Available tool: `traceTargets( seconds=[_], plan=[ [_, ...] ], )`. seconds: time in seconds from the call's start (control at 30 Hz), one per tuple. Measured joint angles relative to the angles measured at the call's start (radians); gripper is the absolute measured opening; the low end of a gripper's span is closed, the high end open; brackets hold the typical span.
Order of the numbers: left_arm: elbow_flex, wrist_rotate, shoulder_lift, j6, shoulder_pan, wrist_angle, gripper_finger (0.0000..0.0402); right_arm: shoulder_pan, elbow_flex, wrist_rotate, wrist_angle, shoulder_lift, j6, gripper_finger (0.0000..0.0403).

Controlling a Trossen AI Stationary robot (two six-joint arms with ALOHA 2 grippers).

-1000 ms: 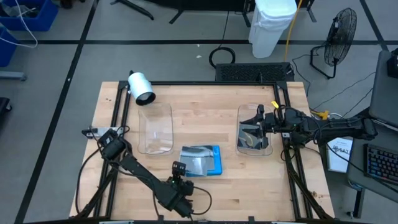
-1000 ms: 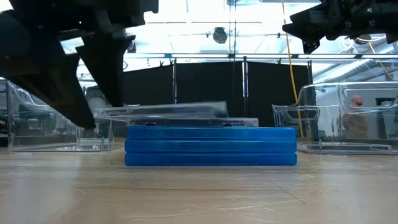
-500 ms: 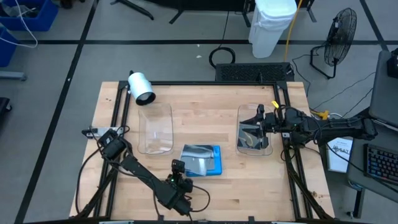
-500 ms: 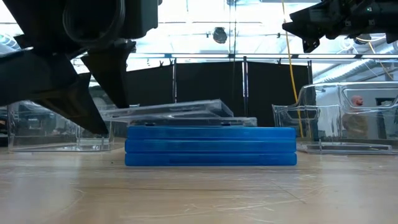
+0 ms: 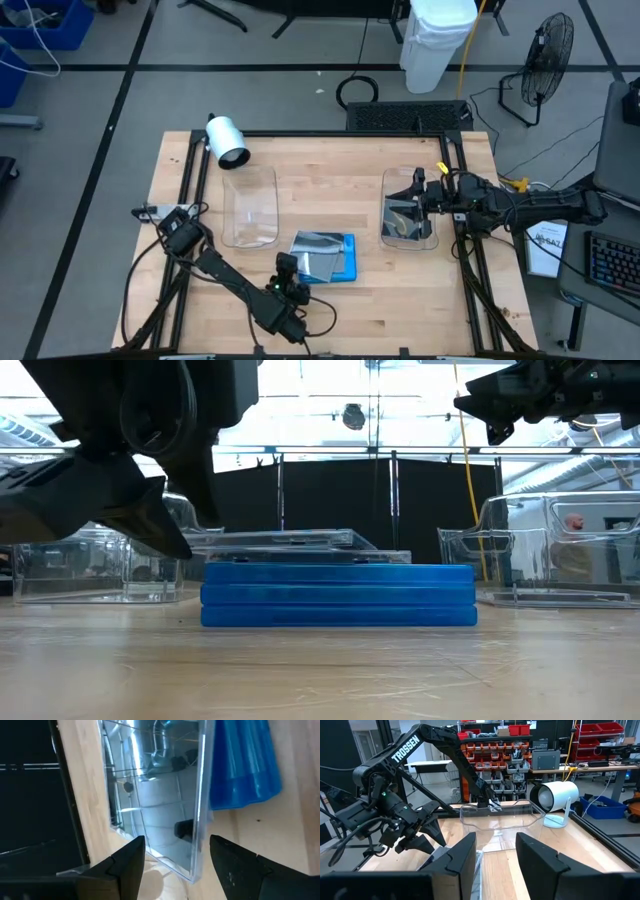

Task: Pick & place jewel cases by type
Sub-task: Put the black CD case into the right transparent bin

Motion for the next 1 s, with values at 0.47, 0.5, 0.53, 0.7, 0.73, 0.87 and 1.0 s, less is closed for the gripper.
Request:
traceTargets(
  seconds=[0.47,0.5,0.53,0.7,0.73,0.87,1.0],
  plan=[
    [0.000,-0.002,0.000,-0.017,0.040,0.001,0.0227,0.000,0.000,-0.001,-0.001,0.000,0.000,0.0130],
    [0.000,-0.001,0.000,-0.017,0.040,0.001,0.0227,0.000,0.000,-0.001,-0.001,0.000,0.000,0.0130],
    [0.000,-0.001,0.000,-0.018,0.040,0.001,0.0227,0.000,0.000,-0.001,-0.001,0.000,0.000,0.0130],
    [0.000,0.020,0.000,-0.019,0.041,0.001,0.0223,0.000,0.000,-0.001,-0.001,0.000,0.000,0.0130],
    [0.000,0.026,0.000,-0.019,0.041,0.001,0.0217,0.000,0.000,-0.001,-0.001,0.000,0.000,0.0130],
    [0.000,0.058,0.000,-0.019,0.041,0.001,0.0164,0.000,0.000,-0.001,-0.001,0.000,0.000,0.0130],
    [0.000,0.073,0.000,-0.028,0.040,-0.001,0.0079,0.000,0.000,-0.001,-0.001,0.000,0.000,0.0130]
  ],
)
